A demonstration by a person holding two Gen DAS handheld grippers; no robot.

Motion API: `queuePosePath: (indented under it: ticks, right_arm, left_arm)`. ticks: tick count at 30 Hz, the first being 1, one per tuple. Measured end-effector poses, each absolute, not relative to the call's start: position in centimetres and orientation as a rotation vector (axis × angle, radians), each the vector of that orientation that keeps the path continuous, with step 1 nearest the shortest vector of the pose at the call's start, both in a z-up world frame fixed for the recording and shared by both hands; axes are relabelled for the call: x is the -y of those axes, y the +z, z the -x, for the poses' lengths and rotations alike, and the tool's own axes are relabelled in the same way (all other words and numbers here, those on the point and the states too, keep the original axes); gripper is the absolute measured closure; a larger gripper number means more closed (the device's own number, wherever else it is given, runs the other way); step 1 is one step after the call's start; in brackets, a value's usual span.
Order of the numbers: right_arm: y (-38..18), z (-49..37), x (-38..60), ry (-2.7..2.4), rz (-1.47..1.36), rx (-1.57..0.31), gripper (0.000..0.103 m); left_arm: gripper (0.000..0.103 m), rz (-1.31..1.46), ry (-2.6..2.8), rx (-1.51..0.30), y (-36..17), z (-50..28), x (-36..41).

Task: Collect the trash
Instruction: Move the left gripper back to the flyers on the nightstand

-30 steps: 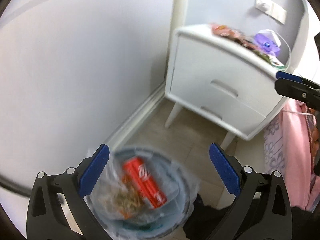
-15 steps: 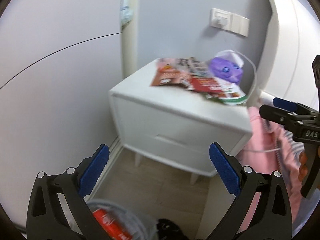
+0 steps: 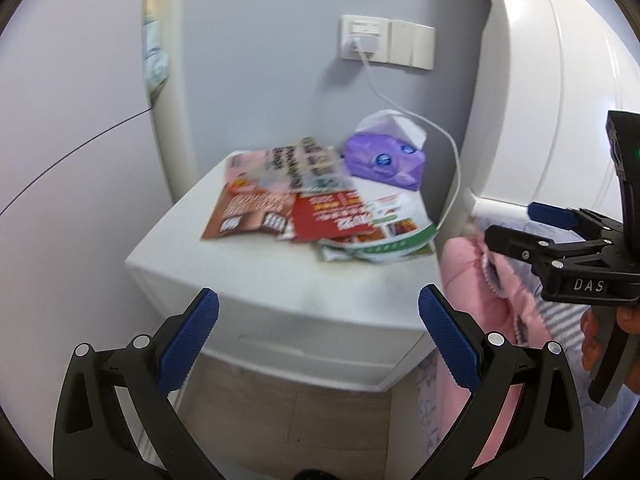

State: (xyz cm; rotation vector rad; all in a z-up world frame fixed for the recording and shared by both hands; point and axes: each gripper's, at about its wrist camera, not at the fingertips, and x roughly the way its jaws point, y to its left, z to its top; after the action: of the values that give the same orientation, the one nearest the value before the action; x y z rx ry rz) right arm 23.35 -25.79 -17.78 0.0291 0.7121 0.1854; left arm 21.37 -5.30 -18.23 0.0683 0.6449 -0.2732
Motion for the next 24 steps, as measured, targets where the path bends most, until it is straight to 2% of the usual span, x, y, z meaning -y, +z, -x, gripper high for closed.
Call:
queuePosePath:
  ticks: [24]
  right_arm:
    - [-22.1,-31.9,27.1,0.235,-0.083,-0.847,0.007]
  left_arm:
    - [0.006,-0.301,-0.439,-0.711,-22.1,-33.2,11.8]
